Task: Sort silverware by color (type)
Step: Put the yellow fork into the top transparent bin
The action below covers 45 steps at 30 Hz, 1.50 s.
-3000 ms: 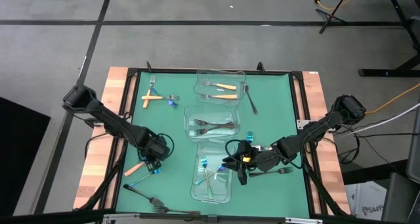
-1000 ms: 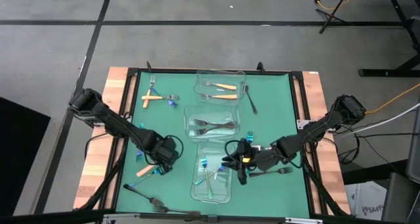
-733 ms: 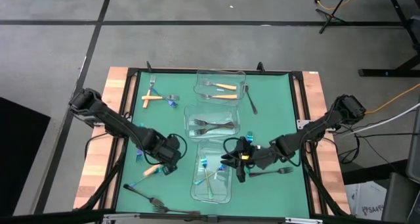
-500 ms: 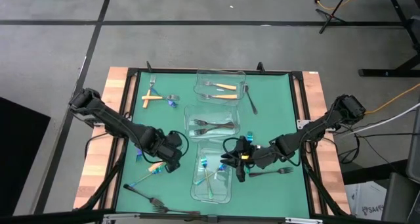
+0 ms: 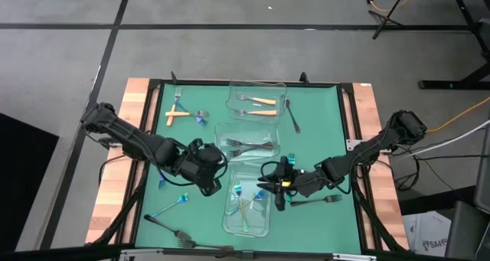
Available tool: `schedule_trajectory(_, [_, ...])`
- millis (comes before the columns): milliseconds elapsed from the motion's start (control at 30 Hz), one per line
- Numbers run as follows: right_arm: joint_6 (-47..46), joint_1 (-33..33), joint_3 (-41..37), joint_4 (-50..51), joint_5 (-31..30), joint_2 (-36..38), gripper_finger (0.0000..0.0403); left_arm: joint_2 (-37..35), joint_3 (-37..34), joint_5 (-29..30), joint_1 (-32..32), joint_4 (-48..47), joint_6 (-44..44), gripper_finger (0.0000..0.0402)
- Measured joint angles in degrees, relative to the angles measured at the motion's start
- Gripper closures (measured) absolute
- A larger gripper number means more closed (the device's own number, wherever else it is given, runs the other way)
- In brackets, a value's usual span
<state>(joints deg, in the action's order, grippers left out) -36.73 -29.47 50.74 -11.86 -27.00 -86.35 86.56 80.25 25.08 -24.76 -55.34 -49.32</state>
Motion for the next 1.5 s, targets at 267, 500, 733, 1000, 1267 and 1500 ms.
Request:
schedule_trajectory(267, [1.52,0.00,0.00,-0.48,-9.49,0.00,0.0315,-0.04,1.58,10.91,0.49,8.23,6.65,0.0386])
schedule_trajectory(500, [7.42,1.09,0.00,-3.29,-10.96,0.00,0.0315,-0.02,1.55,15.75,2.45,16.07,10.34,0.0386])
schedule_trajectory(733, [11.21,5.74,0.00,-5.14,-11.00,0.00,0.0315,1.02,1.51,17.28,4.53,22.02,14.00,0.0386])
schedule_trajectory(1000, [18.70,9.46,0.00,-7.80,-3.40,0.00,0.0315,2.97,1.44,19.62,6.64,26.82,17.66,0.0386])
schedule_trajectory(1267, [22.24,9.41,0.00,-8.19,-6.35,0.00,0.0315,4.30,1.50,20.31,8.26,31.96,18.42,0.0386])
schedule_trajectory(1500, [22.17,10.14,-0.02,-9.34,-9.56,0.00,0.0315,5.36,1.47,20.77,8.25,36.27,18.39,0.0386])
